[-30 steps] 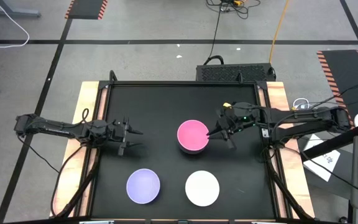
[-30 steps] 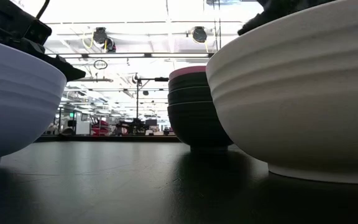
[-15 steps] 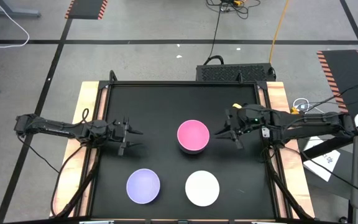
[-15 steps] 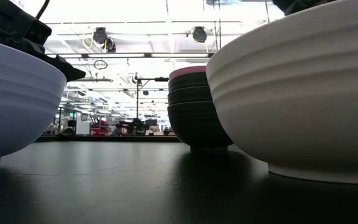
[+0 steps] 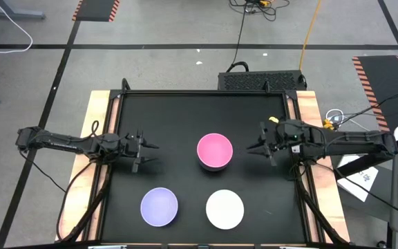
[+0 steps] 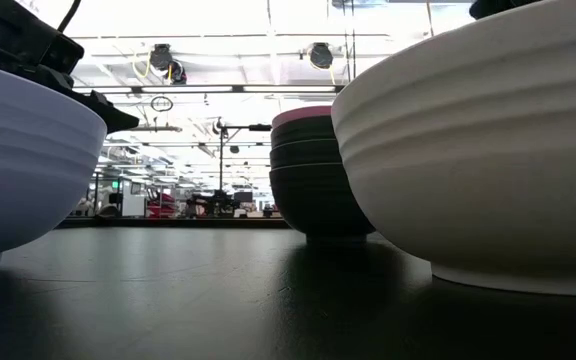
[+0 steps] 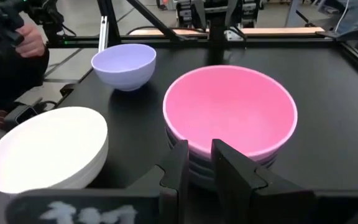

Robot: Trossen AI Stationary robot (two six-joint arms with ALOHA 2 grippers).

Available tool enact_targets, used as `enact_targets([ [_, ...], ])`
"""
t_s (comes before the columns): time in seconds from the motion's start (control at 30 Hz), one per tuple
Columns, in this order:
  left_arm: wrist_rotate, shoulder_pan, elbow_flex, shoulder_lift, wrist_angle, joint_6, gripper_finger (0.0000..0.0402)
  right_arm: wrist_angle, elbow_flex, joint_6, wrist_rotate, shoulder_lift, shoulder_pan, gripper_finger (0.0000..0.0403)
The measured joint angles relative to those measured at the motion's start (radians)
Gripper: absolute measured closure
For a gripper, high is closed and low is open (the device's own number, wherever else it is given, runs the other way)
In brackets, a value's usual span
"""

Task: Nest bowls inside each other
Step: Stack the purple bowl on top of the pink bowl

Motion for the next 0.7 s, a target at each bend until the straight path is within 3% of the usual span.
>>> enact_targets([
  [0.7,-0.009,0.0,0.0,0.0,0.0,-0.008,0.0195,-0.006,-0.081,0.006,0.016,-0.136,0.012,0.0339],
])
